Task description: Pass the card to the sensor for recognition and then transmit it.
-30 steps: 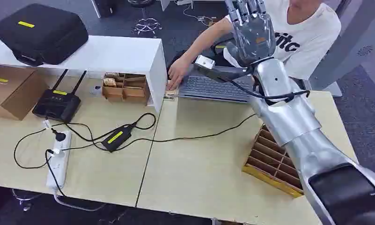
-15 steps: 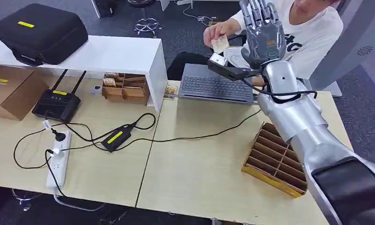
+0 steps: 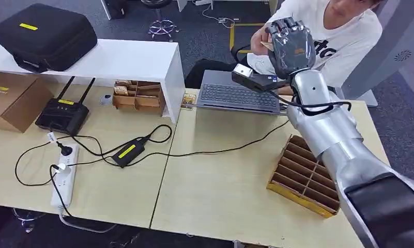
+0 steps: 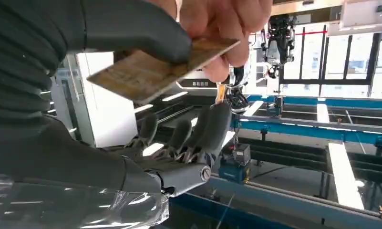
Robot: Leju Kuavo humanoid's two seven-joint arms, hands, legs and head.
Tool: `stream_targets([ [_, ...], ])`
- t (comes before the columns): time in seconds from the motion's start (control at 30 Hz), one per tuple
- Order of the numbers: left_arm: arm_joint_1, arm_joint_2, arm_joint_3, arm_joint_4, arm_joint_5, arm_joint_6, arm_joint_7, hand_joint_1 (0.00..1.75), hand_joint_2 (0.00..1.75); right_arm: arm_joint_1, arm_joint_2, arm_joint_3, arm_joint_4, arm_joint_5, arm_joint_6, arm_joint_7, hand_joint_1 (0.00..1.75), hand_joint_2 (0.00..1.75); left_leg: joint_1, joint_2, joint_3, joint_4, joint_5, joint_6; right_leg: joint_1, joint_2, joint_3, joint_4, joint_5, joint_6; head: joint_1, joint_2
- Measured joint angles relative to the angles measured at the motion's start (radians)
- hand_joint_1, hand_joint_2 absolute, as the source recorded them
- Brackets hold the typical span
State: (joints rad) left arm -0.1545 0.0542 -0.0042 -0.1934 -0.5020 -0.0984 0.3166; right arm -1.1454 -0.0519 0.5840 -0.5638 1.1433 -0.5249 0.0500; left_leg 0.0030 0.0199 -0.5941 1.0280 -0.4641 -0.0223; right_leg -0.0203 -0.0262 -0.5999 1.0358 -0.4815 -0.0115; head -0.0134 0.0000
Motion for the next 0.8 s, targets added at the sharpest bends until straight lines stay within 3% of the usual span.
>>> stream_targets([
  [0.3,0.0,0.0,0.0,0.0,-0.004,0.0,0.0,0.0,1.75,0.001,0.0,-0.005,0.003,-0.025,-0.008,-0.053,1.75,1.75,0.0,0.0,0.0,0.0,0.0,0.0,0.0,0.0,0.0,0.0,0.0,0.0,0.0,0.0],
  [0.47,0.002,0.0,0.001,0.0,0.0,0.004,-0.005,0.0,1.75,0.027,-0.001,-0.044,-0.032,-0.156,-0.004,-0.151,1.75,1.75,0.0,0.0,0.0,0.0,0.0,0.0,0.0,0.0,0.0,0.0,0.0,0.0,0.0,0.0],
  [0.63,0.019,0.002,0.011,0.0,0.018,0.019,-0.023,0.0,1.75,0.171,-0.036,-0.104,-0.236,-0.322,0.011,-0.237,1.75,1.75,0.001,-0.001,0.0,0.0,0.0,0.0,0.001,-0.001,0.0,-0.001,0.0,0.0,0.0,0.0],
  [0.8,0.055,0.012,0.041,0.0,0.04,0.039,-0.04,0.0,1.75,0.406,-0.125,-0.188,-0.58,-0.425,-0.006,-0.283,1.75,1.75,0.002,-0.002,-0.001,0.0,-0.002,0.0,0.002,-0.002,0.001,-0.003,-0.001,0.001,0.0,0.0],
])
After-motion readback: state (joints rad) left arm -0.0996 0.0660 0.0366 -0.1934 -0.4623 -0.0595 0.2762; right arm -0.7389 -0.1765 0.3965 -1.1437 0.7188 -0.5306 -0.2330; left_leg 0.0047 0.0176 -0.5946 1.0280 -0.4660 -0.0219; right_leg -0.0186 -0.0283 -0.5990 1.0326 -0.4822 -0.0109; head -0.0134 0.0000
